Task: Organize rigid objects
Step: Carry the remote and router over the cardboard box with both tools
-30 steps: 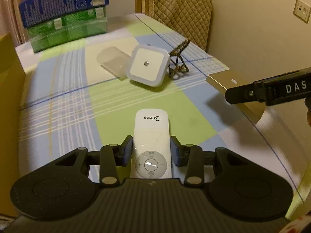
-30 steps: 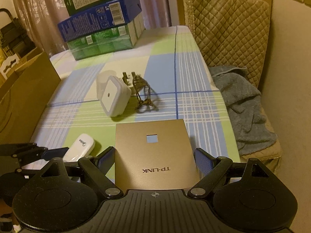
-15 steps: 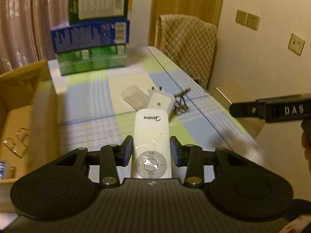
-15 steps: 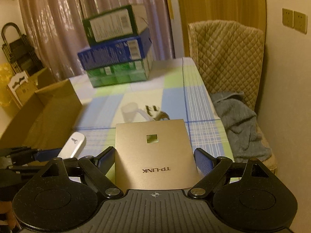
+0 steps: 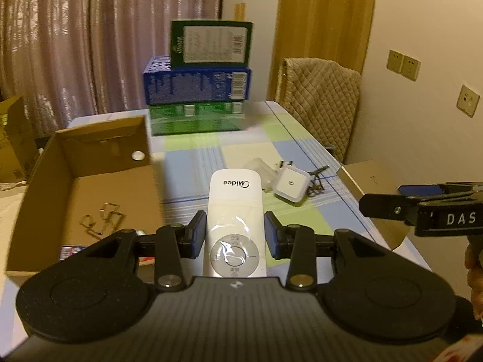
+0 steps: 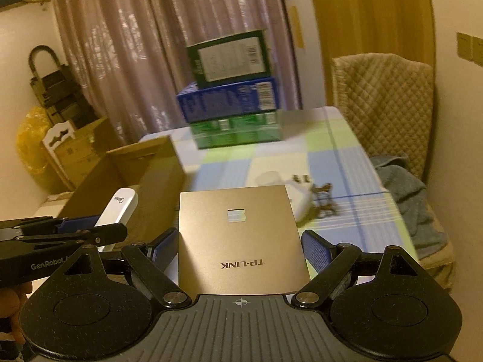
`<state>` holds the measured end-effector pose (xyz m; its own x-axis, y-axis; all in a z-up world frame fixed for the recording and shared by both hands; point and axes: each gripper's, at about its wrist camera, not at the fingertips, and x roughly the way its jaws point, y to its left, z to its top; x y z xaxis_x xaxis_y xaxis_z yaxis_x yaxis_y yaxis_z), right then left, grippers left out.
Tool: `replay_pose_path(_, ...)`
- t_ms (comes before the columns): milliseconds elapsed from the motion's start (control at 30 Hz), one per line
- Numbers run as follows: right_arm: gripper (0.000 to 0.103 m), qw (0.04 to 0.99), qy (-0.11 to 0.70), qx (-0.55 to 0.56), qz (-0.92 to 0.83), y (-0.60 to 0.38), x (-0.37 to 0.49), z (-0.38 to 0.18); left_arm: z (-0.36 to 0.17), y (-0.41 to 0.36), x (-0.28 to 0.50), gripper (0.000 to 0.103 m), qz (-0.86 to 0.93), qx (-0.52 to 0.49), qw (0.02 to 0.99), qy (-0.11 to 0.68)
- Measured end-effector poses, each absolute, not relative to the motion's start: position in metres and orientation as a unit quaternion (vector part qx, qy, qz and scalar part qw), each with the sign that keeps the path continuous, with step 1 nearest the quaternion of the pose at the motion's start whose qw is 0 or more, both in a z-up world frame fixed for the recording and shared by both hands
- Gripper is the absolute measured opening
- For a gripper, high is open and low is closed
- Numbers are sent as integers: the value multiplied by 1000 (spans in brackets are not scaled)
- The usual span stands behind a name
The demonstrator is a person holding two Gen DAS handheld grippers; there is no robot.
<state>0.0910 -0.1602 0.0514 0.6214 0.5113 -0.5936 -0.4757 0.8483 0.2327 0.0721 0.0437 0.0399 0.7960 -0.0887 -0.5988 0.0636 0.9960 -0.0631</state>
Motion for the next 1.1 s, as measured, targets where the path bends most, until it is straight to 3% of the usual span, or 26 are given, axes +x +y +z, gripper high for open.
replay_pose_path(533,84,875,331,-20,352,-44,85,53,54,155,55,35,28,-32,950,309)
replay_pose_path(1100,84,845,346,-77,400,60,117,21,24,243,94,35,55,-31,936,345)
